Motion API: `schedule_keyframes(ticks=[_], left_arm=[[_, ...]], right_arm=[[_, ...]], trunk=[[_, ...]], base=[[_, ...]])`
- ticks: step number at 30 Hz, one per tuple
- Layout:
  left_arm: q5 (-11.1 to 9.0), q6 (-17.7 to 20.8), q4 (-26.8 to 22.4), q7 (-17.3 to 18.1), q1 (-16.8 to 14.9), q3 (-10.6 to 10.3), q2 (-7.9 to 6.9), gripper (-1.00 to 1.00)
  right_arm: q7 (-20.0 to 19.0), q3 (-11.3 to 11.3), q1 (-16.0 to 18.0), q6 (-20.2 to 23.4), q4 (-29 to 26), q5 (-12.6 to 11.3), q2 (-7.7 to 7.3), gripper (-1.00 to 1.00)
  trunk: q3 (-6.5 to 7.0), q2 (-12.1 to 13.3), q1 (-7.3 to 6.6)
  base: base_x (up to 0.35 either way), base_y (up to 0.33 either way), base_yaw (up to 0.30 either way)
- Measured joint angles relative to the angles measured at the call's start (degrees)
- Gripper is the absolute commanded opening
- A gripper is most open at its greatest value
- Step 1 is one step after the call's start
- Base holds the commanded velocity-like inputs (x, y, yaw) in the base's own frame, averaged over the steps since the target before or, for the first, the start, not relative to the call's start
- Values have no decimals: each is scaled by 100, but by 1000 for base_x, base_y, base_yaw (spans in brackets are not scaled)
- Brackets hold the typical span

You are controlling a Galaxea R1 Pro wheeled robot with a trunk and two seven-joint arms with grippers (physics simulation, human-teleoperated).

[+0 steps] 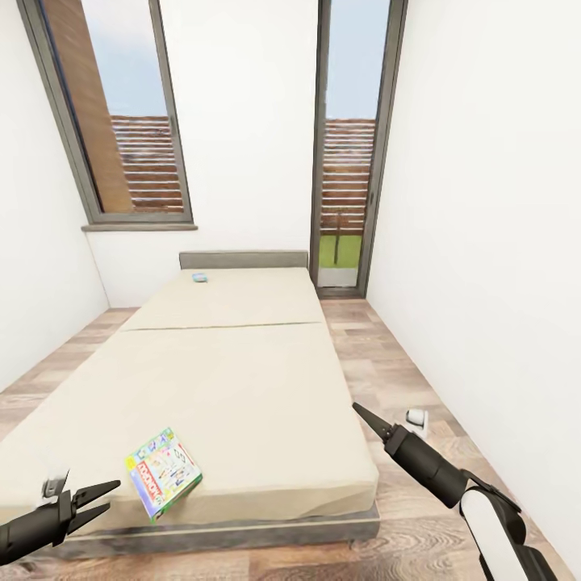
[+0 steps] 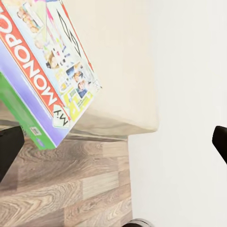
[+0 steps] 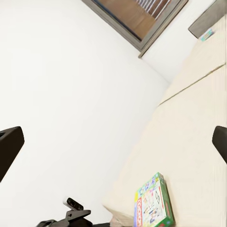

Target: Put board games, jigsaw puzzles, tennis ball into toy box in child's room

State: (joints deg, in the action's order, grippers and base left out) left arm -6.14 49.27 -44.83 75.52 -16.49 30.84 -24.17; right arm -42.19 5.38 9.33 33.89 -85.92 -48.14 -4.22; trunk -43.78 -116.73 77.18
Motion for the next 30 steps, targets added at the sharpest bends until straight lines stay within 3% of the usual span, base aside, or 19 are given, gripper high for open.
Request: schedule_keyframes(ticks=[30], left_arm=[[-6, -8, 0, 3, 0, 6, 3, 100]], right_arm=[[45, 0, 21, -12, 102, -1, 0, 100]], trunk=[[-539, -1203, 659]], base=[[0, 0, 0]])
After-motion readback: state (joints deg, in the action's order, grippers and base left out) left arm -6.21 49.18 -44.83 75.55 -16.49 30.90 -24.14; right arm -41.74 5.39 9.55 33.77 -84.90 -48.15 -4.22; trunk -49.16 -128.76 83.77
